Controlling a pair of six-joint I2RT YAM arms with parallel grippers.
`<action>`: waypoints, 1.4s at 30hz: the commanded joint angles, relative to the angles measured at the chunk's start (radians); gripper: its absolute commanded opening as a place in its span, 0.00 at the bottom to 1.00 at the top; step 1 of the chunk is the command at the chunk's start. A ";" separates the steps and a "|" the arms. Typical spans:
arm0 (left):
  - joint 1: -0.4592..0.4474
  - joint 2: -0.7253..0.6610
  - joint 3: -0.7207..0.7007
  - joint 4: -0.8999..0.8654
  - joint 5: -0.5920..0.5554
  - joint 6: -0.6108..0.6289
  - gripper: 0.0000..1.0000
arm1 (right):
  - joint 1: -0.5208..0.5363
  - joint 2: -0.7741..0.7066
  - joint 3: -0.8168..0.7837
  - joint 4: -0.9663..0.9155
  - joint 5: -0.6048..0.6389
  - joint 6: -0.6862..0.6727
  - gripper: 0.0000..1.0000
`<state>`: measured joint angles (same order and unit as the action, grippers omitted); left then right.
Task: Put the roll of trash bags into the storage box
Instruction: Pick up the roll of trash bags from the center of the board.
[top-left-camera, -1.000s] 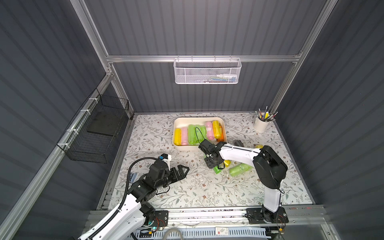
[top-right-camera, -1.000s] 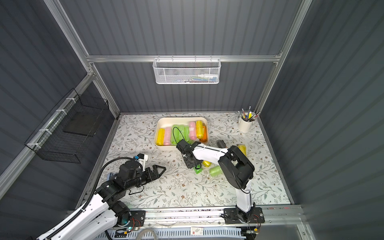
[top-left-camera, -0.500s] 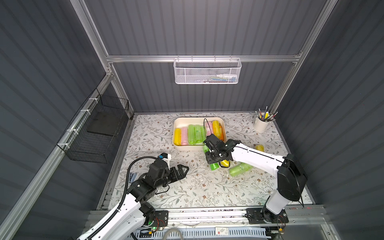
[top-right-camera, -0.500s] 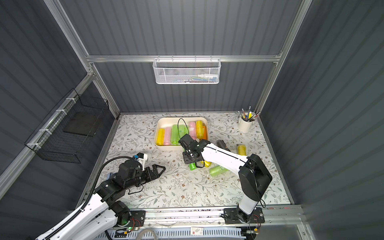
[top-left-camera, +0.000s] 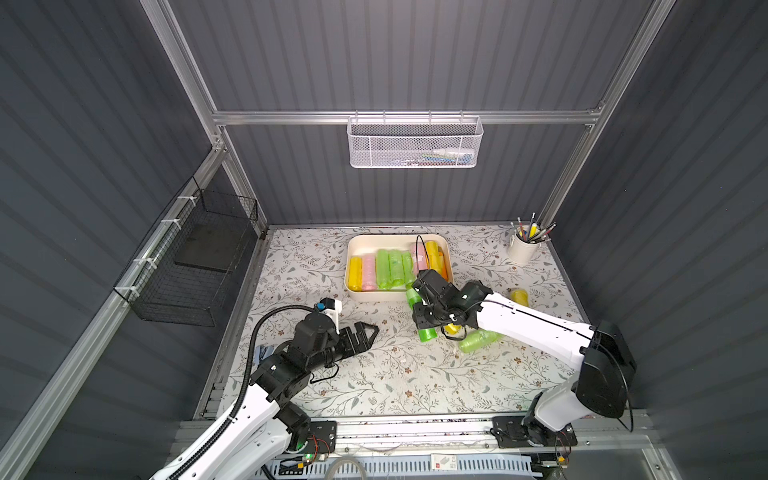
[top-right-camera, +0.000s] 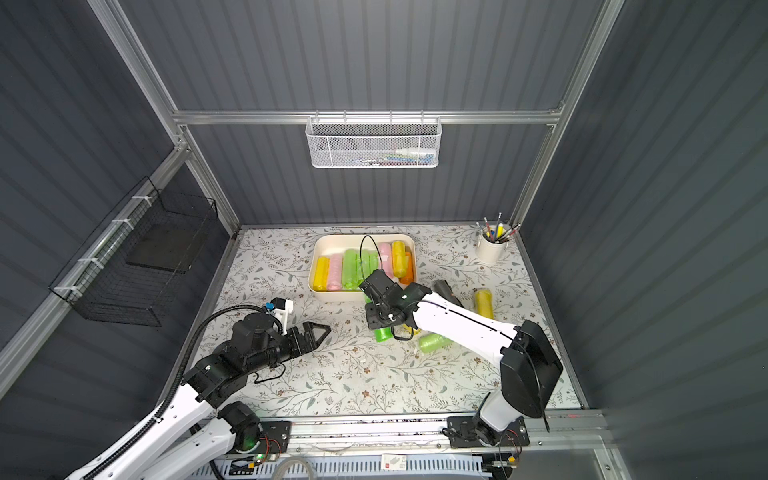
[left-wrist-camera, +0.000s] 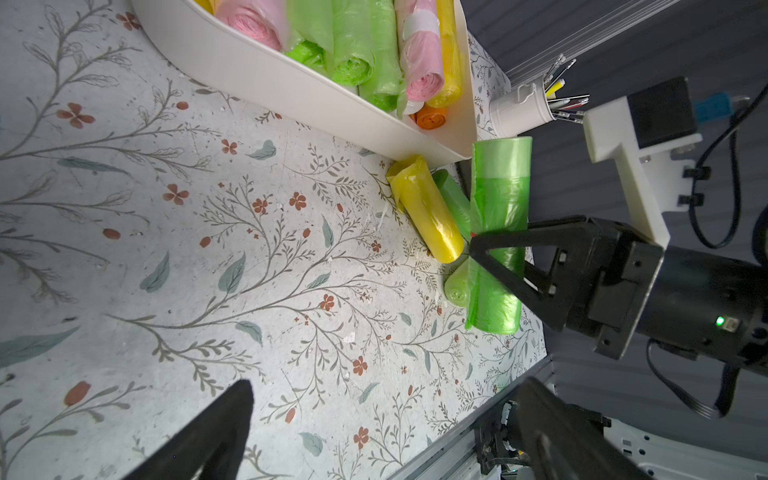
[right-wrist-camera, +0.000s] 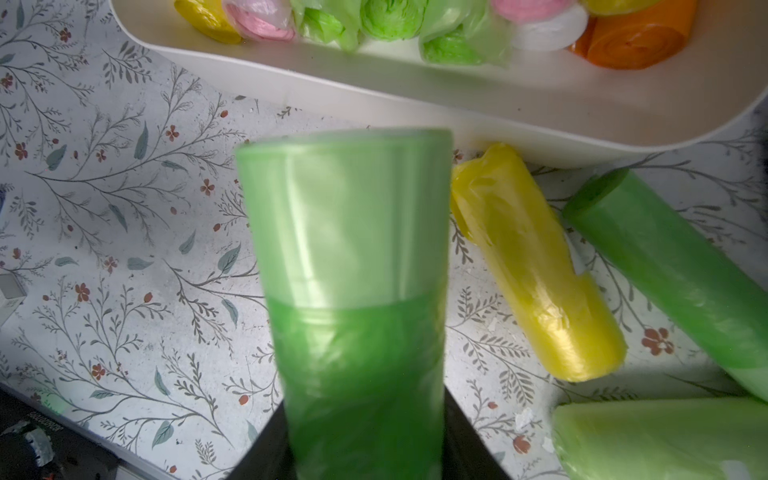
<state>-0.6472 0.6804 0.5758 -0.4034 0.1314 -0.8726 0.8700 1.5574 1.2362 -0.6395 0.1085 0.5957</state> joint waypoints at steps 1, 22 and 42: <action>-0.005 0.011 0.037 -0.005 -0.003 0.017 1.00 | 0.007 -0.034 -0.008 0.030 0.010 0.021 0.43; -0.005 0.084 0.093 0.039 0.036 -0.011 1.00 | 0.006 -0.205 -0.067 0.077 -0.023 0.030 0.43; -0.005 0.127 0.148 0.196 0.082 0.042 1.00 | -0.012 -0.189 0.074 0.080 -0.054 -0.050 0.44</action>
<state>-0.6472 0.8074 0.6876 -0.2413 0.2031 -0.8650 0.8669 1.3525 1.2686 -0.5720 0.0669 0.5781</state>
